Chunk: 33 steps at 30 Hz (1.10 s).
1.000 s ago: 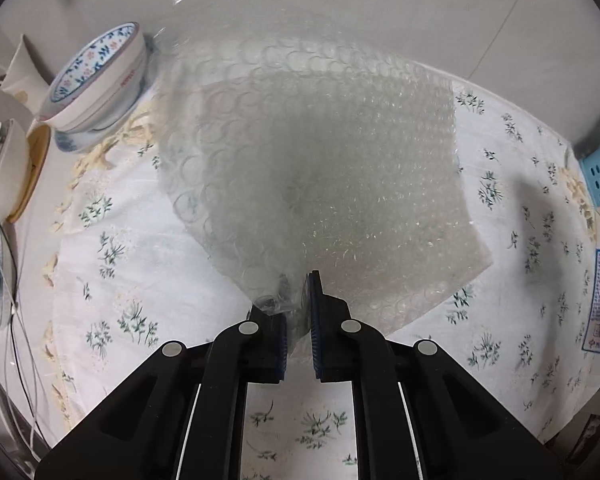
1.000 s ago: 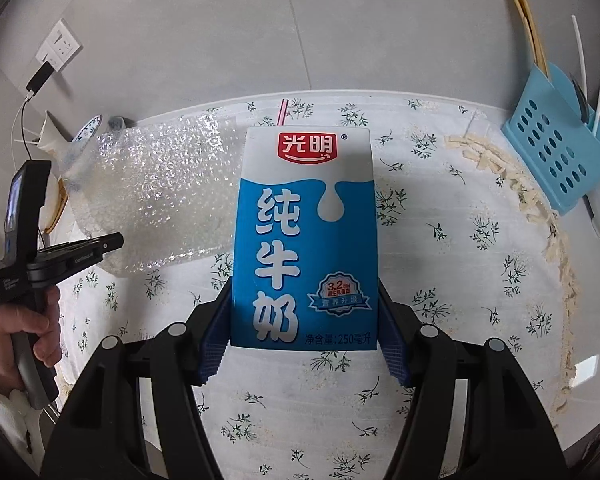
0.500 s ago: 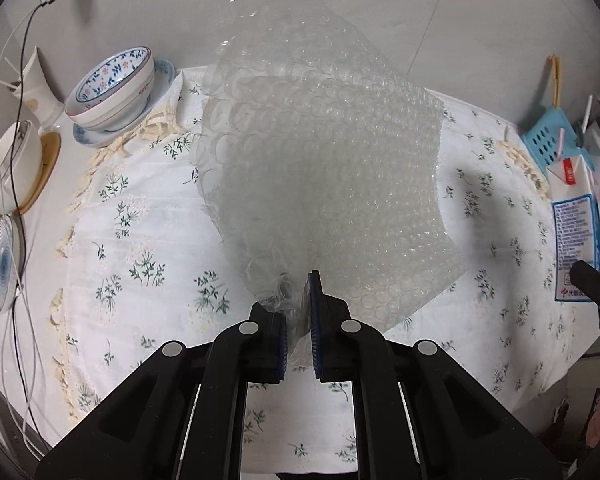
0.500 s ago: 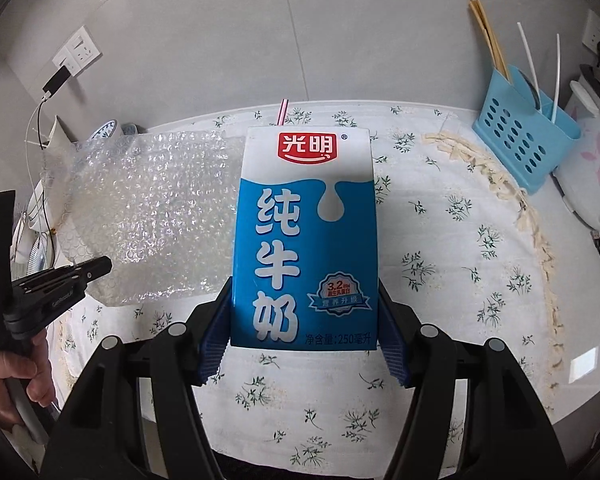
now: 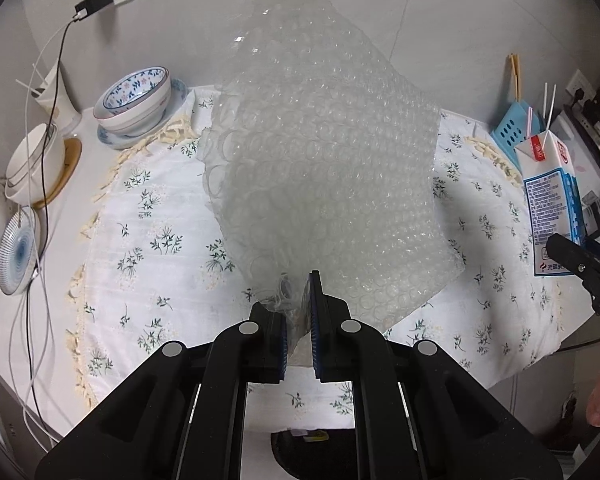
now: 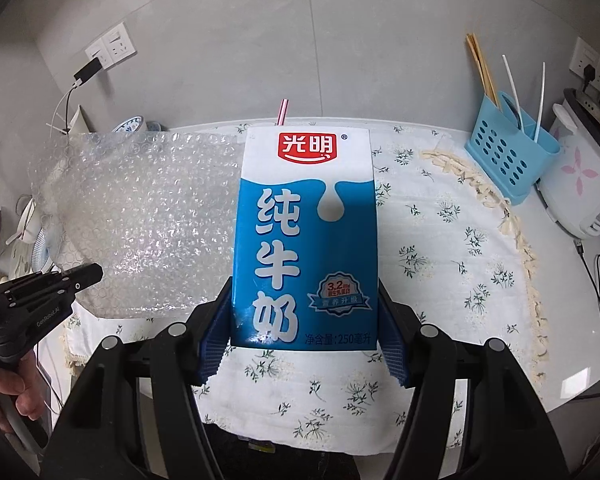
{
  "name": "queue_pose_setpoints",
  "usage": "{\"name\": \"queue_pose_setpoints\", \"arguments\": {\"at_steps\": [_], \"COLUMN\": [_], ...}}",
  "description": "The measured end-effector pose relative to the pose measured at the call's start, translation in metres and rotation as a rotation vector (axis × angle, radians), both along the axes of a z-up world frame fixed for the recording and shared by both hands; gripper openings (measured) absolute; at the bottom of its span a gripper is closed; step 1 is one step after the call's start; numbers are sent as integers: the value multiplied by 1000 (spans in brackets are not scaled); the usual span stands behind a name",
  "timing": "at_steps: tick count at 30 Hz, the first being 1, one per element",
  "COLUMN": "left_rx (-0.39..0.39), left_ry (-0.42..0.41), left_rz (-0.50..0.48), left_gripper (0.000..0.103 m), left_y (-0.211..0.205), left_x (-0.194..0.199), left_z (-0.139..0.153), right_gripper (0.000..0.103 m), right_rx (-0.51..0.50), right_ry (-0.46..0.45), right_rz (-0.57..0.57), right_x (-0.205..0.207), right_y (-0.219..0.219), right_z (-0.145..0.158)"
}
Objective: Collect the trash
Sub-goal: 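Lift the bubble wrap and milk carton and carry both down over the bin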
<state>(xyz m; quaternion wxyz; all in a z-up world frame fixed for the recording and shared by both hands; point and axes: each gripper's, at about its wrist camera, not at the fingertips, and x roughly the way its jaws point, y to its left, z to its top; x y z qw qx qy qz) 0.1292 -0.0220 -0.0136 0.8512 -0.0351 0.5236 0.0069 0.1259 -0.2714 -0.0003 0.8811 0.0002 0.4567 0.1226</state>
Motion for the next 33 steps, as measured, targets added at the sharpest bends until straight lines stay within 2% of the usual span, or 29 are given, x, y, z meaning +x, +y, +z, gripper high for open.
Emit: {"name": "queue_pose_setpoints", "arguments": {"at_steps": [17, 33], "left_rx": [-28, -31], "left_ry": [-27, -8], "left_rz": [15, 33], "left_gripper": [8, 8], "left_y": [3, 13], "left_x": [-76, -153], "left_z": [3, -18], "right_gripper": [61, 61], "right_rx": [8, 18], "right_ry": [13, 42], "right_rz": [15, -4], "right_x": [-62, -125], "right_y": [2, 2], "right_z": [-14, -41]}}
